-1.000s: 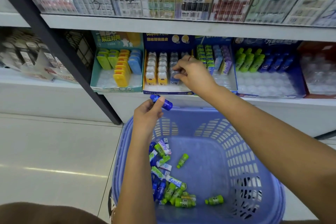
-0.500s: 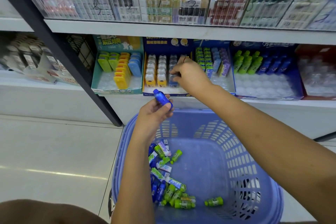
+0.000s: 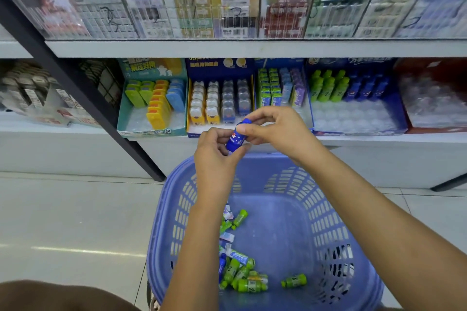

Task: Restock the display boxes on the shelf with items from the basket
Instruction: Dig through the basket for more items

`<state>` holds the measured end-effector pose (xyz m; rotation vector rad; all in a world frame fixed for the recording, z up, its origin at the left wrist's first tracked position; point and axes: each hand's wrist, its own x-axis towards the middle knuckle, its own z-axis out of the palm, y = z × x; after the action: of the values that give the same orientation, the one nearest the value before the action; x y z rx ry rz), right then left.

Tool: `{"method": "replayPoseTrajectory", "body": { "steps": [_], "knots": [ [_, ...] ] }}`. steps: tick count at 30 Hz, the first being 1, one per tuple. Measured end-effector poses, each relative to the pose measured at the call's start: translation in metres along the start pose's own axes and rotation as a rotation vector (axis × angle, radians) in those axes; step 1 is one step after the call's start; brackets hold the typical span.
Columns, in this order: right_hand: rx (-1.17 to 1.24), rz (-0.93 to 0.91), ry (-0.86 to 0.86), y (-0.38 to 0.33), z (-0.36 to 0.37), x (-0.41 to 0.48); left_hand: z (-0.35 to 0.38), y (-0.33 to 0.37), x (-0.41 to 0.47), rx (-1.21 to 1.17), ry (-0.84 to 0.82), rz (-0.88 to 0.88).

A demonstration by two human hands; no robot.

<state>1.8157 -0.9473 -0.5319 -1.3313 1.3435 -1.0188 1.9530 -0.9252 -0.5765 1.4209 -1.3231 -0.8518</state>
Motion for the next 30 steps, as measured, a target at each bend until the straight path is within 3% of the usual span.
{"method": "replayPoseTrajectory", "body": {
  "steps": [3,9,13,17,22,26,30],
  "knots": [
    [0.003,0.002,0.033,0.003,-0.011,-0.004,0.01,0.005,-0.002,0.058,-0.033,0.048],
    [0.019,0.023,-0.067,0.004,-0.051,-0.01,0.024,0.013,0.0,0.065,-0.283,0.082],
    [0.113,0.026,0.09,0.003,-0.058,-0.011,0.045,0.021,-0.001,0.03,-0.236,0.098],
    [0.037,0.012,0.215,0.005,-0.084,-0.005,0.072,0.033,0.003,0.043,-0.318,0.148],
    [-0.332,-0.039,0.629,0.033,-0.169,0.01,0.112,0.042,0.005,0.353,-0.595,0.364],
    [-0.423,0.008,0.634,0.057,-0.207,0.025,0.145,0.044,0.002,0.616,-0.83,0.486],
    [-0.501,0.047,0.58,0.065,-0.218,0.036,0.157,0.036,-0.001,0.765,-0.842,0.545]
  ]
}}
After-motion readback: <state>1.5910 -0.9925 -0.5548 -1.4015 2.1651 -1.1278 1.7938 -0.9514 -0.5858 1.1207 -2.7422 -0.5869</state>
